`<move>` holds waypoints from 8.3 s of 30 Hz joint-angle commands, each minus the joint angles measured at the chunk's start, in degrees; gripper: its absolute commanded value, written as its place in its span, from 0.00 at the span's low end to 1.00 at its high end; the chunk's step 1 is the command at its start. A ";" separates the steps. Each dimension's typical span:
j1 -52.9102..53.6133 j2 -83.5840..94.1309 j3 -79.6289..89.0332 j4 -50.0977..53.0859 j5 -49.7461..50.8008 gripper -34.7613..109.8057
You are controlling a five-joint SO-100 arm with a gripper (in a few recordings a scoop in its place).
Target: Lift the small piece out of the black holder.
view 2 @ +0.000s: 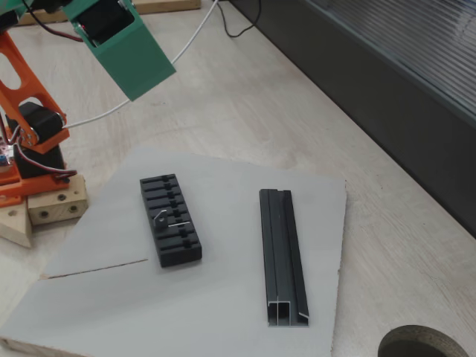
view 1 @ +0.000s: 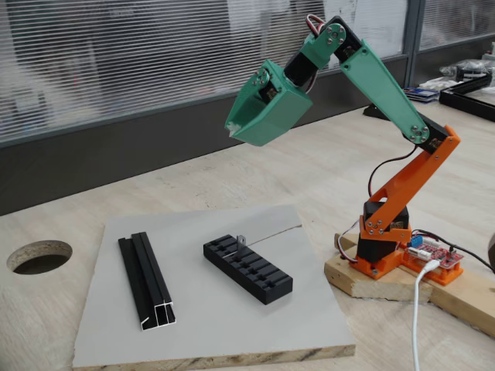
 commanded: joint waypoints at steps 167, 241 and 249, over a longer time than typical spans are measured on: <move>8.44 -18.81 11.69 0.79 0.44 0.34; 7.38 -20.39 25.40 -0.09 -7.73 0.56; 7.21 -24.52 24.70 -0.09 -7.65 0.56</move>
